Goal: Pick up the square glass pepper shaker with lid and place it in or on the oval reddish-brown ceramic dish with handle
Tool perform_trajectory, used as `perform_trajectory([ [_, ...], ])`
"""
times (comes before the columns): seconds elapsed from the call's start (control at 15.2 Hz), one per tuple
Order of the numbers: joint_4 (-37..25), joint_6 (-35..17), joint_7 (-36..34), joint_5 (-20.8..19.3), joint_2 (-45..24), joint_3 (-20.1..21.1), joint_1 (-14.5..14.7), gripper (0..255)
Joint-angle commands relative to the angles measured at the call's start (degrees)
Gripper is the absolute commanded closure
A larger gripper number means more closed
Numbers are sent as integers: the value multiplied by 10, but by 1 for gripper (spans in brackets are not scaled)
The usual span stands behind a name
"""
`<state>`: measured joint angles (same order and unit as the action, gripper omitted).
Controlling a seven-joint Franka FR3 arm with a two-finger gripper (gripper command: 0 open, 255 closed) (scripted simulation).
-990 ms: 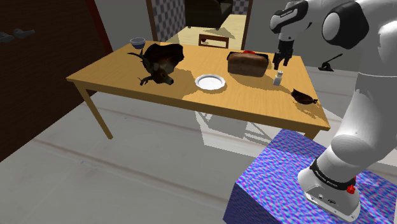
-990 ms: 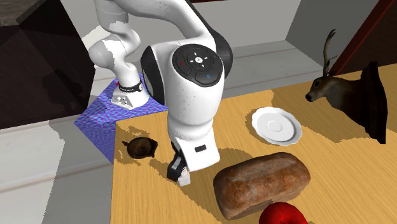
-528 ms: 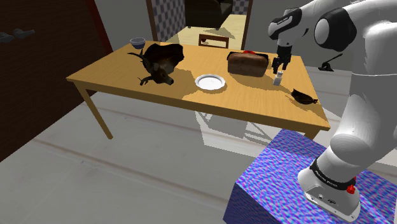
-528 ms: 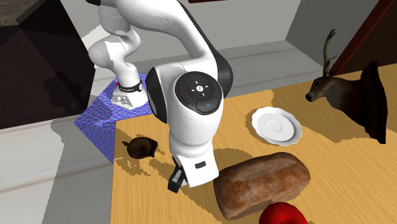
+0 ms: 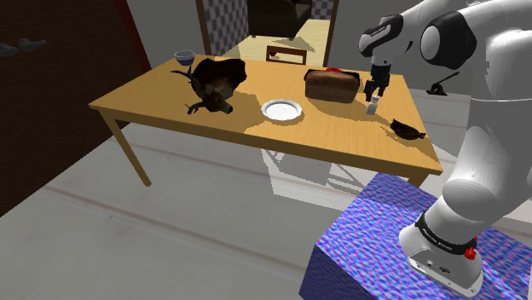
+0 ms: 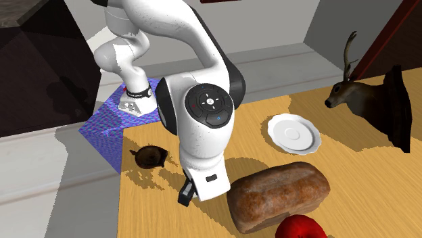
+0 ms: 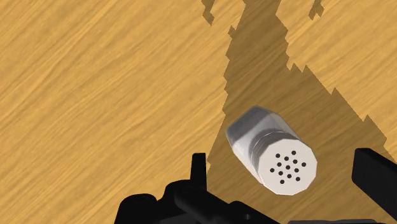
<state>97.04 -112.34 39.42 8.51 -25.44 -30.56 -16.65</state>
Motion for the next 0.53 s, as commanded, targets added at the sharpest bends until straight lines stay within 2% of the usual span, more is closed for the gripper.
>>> perform_trajectory([
  [0.0, 0, 0, 0, 0, 0, 0, 0, 0],
  [0.07, 0, 0, 0, 0, 0, 0, 0, 255],
  [0.46, 0, 0, 0, 0, 0, 0, 0, 255],
])
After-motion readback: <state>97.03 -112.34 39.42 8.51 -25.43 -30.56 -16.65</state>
